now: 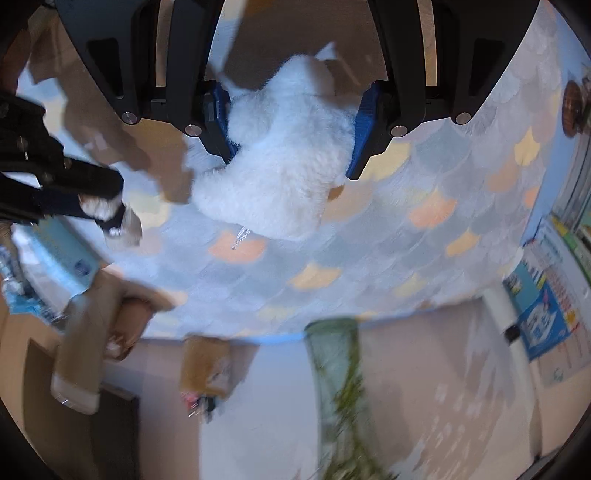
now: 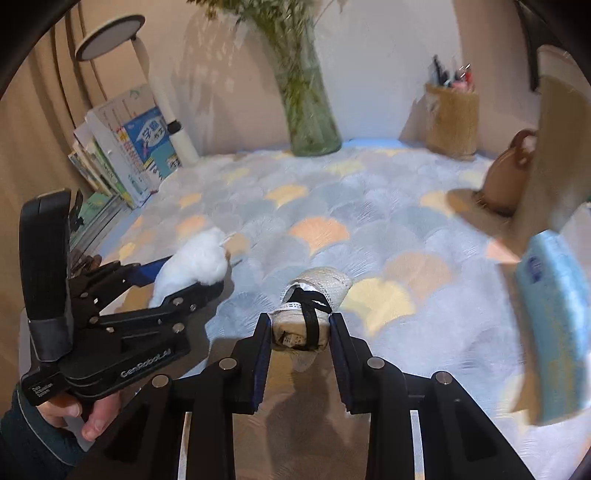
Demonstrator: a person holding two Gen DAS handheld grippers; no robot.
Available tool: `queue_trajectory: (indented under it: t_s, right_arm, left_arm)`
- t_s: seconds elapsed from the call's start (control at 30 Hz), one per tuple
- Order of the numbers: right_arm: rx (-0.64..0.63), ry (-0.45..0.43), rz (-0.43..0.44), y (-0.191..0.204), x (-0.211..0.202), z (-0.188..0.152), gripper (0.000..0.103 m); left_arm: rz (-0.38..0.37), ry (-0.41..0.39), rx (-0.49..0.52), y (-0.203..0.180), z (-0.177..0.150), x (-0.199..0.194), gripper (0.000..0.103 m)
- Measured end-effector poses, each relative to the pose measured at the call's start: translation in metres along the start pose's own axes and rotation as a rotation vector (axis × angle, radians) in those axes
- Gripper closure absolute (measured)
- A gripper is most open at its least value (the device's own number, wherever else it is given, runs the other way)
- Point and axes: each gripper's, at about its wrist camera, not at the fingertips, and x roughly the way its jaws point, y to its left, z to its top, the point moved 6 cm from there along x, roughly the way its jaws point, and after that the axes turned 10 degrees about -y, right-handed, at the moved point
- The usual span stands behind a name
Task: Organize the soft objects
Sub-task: 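Carry the fluffy toy and hair tie to the glass bowl and release them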
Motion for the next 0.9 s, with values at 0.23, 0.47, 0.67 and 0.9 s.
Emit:
queue_trajectory:
  t_s: [0.23, 0.47, 0.67, 0.9]
  right_arm:
    - [0.066, -0.204, -0.057, -0.055, -0.080, 0.050, 0.073]
    - [0.199, -0.407, -0.157, -0.139, -0.171, 0.078, 0.073]
    - [0.341, -0.484, -0.278, -0.228, -0.222, 0.074, 0.073]
    - [0.539, -0.490, -0.402, -0.324, -0.244, 0.060, 0.073]
  left_arm:
    - [-0.144, -0.169, 0.089, -0.090, 0.091, -0.035, 0.051]
    - [-0.363, -0.234, 0.138, -0.193, 0.160, -0.043, 0.051]
    - [-0.491, -0.242, 0.215, -0.281, 0.180, -0.038, 0.051]
    - [-0.560, -0.199, 0.232, -0.352, 0.193, -0.009, 0.051]
